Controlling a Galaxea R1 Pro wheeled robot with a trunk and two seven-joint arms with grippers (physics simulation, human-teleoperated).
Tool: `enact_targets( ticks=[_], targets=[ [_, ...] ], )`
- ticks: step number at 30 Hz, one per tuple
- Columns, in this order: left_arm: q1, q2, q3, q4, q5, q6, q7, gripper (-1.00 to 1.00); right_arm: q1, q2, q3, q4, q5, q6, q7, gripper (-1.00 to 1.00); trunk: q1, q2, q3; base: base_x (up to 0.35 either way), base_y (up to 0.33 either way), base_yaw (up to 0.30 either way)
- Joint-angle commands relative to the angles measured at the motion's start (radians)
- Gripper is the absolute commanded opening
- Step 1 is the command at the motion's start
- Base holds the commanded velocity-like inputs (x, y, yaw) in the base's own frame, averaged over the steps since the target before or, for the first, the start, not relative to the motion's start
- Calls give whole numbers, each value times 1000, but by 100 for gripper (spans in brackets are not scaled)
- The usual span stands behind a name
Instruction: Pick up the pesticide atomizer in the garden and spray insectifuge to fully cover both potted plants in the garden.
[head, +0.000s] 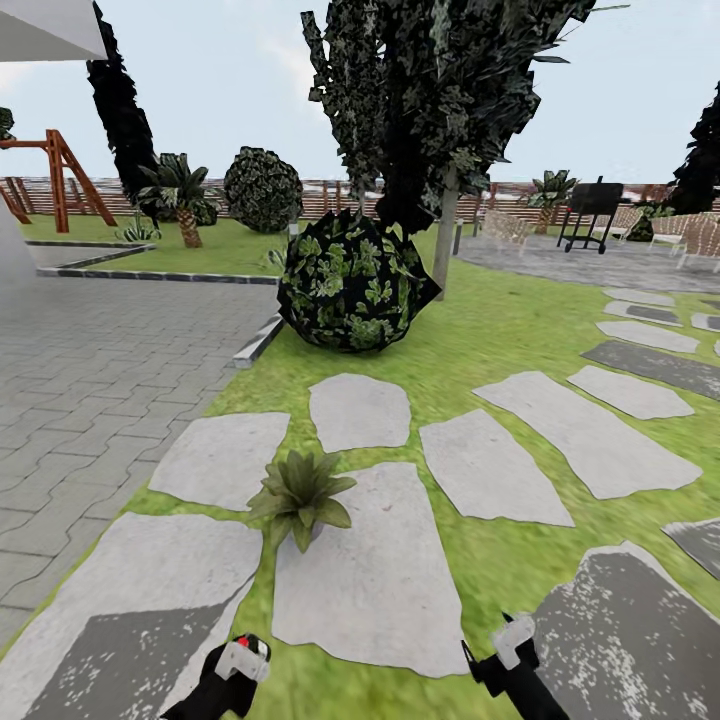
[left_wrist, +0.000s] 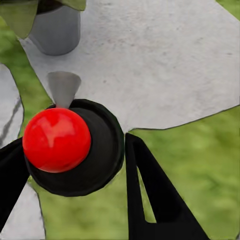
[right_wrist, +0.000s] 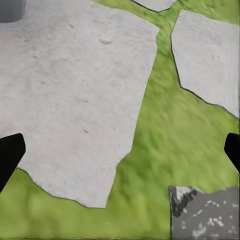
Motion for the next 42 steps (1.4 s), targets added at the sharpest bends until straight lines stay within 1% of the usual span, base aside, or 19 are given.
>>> enact_targets(
  ticks=[1, 3, 6, 13, 14, 15, 16, 17, 19, 21, 23, 27, 30, 32, 34, 35, 37, 39, 42],
  targets=[
    [-1, 6, -1, -6, -2, -5, -7, -100, -1, -1, -7, 7, 5, -4, -8, 100, 0, 0, -1, 0, 0, 0],
    [-1, 17, -3, -17, 10, -3, -17, -100, -1, -2, -6, 14, -7, -4, -19, 100, 0, 0, -1, 0, 0, 0],
    [-18, 34, -4, -34, -5, 15, -33, -100, -2, -2, -3, -4, 1, -4, -31, 100, 0, 0, -1, 0, 0, 0],
    [-59, 74, -4, -73, -39, 55, -69, -100, -2, -1, 5, -43, 40, 0, 8, 100, 0, 0, -1, 0, 0, 0],
    [-113, 80, -5, -183, -266, 229, -597, -100, -2, -2, 5, -180, 44, 0, 352, 100, 0, 0, -1, 0, 0, 0],
    [-115, 79, -6, -184, -277, 240, -603, -100, -3, -3, 5, -191, 45, 0, 390, 100, 0, 0, -1, 0, 0, 0],
    [-117, 75, -7, -189, -296, 250, -611, -100, -3, -3, 5, -206, 45, 1, 441, 100, 0, 0, -1, 0, 0, 0],
    [-118, 73, -8, -196, -312, 254, -617, -100, -3, -4, 5, -215, 45, 1, 470, 100, 0, 0, -1, 0, 0, 0],
    [-119, 68, -7, -222, -370, 270, -655, -100, -4, -5, 5, -237, 50, 1, 546, 100, 0, 0, -1, 0, 0, 0],
    [-119, 62, -7, -243, -409, 296, -689, -100, -4, -5, 5, -257, 60, 2, 604, 100, 0, 0, -1, 0, 0, 0],
    [-119, 59, -7, -256, -425, 316, -708, -100, -5, -5, 5, -271, 73, 2, 649, 100, 0, 0, -1, 0, 0, 0],
    [-118, 56, -9, -262, -435, 326, -717, -100, -7, -4, 5, -276, 83, 2, 676, 100, 0, 0, -1, 0, 0, 0],
    [-118, 56, -17, -263, -465, 327, -718, -100, -7, 1, 7, -276, 84, 6, 680, 100, 0, 0, -1, 0, 0, 0],
    [-118, 48, -23, -263, -485, 328, -718, -100, -8, 4, 7, -277, 84, 28, 697, 100, 0, 0, -1, 0, 0, 0],
    [-118, 34, -26, -262, -500, 328, -718, -100, -9, 5, 8, -280, 84, 48, 746, 100, 0, 0, -1, 0, 0, 0],
    [-118, 31, -26, -262, -507, 329, -718, -100, -10, 6, 8, -283, 84, 51, 760, -100, 0, 0, -1, 0, 0, 0],
    [-118, 21, -26, -262, -529, 332, -717, -100, -10, 7, 8, -293, 84, 54, 780, -100, 0, 0, -1, 0, 0, 0],
    [-118, 8, -27, -262, -548, 342, -716, -100, -10, 8, 8, -296, 84, 55, 785, -100, 0, 0, -1, 0, 0, 0],
    [-118, 0, -27, -262, -562, 347, -716, -100, -10, 9, 9, -297, 84, 56, 793, -100, 0, 0, -1, 0, 0, 0]
  ],
)
